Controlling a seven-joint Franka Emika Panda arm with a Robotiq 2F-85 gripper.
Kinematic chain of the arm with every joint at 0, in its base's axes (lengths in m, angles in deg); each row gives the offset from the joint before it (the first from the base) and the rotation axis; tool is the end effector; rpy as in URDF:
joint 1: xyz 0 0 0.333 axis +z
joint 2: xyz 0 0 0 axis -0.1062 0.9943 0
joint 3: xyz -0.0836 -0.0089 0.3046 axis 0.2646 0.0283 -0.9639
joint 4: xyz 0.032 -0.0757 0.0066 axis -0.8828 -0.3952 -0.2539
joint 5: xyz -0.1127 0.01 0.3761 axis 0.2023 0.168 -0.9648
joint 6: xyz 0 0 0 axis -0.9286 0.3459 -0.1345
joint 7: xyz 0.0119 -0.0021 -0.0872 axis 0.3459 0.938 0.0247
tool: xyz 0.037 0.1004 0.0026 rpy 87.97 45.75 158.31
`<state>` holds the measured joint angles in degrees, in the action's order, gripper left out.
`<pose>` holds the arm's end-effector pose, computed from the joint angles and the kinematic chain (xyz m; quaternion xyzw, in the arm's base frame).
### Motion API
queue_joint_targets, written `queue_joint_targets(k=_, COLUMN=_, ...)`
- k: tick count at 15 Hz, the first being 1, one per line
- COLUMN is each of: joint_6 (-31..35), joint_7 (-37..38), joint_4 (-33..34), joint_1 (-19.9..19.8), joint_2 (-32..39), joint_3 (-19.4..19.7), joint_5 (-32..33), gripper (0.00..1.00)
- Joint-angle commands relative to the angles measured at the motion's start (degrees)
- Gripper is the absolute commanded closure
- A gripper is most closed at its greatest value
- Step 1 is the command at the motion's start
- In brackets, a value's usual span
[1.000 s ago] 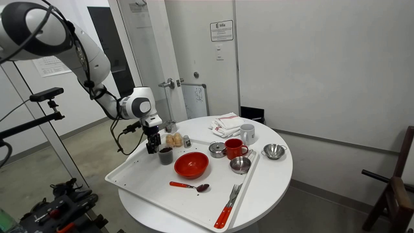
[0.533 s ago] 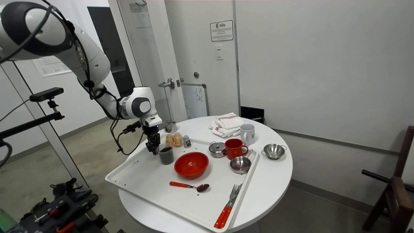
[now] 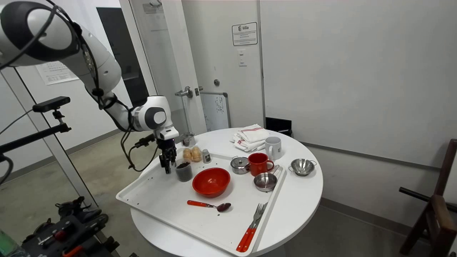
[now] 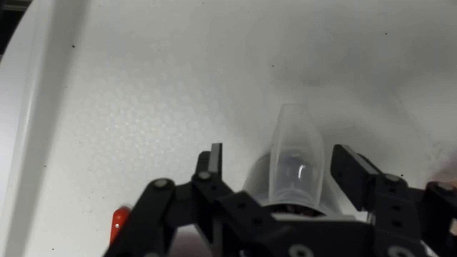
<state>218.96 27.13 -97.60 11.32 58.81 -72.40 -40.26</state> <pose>0.5844 0.1812 0.0964 0.8692 -0.4878 -0.0371 0.0725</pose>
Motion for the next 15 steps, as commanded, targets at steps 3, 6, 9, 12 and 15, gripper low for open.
queue_joint_targets(k=3, joint_6=-0.4, joint_7=-1.6, joint_4=-2.5, joint_1=0.9, joint_2=-2.9, joint_3=0.5, joint_5=-0.4, gripper=0.15)
queue_joint_targets(k=6, joint_6=-0.4, joint_7=-1.7, joint_4=-2.4, joint_1=1.0, joint_2=-3.2, joint_3=0.4, joint_5=-0.5, gripper=0.46)
queue_joint_targets(k=9, joint_6=-0.2, joint_7=-1.6, joint_4=-2.8, joint_1=1.0, joint_2=-3.6, joint_3=0.4, joint_5=-0.4, gripper=0.68)
queue_joint_targets(k=12, joint_6=-0.3, joint_7=-1.7, joint_4=-2.8, joint_1=1.0, joint_2=-3.7, joint_3=0.4, joint_5=-0.4, gripper=0.93)
queue_joint_targets(k=15, joint_6=-0.4, joint_7=-1.8, joint_4=-2.7, joint_1=0.9, joint_2=-3.7, joint_3=0.4, joint_5=-0.4, gripper=0.88)
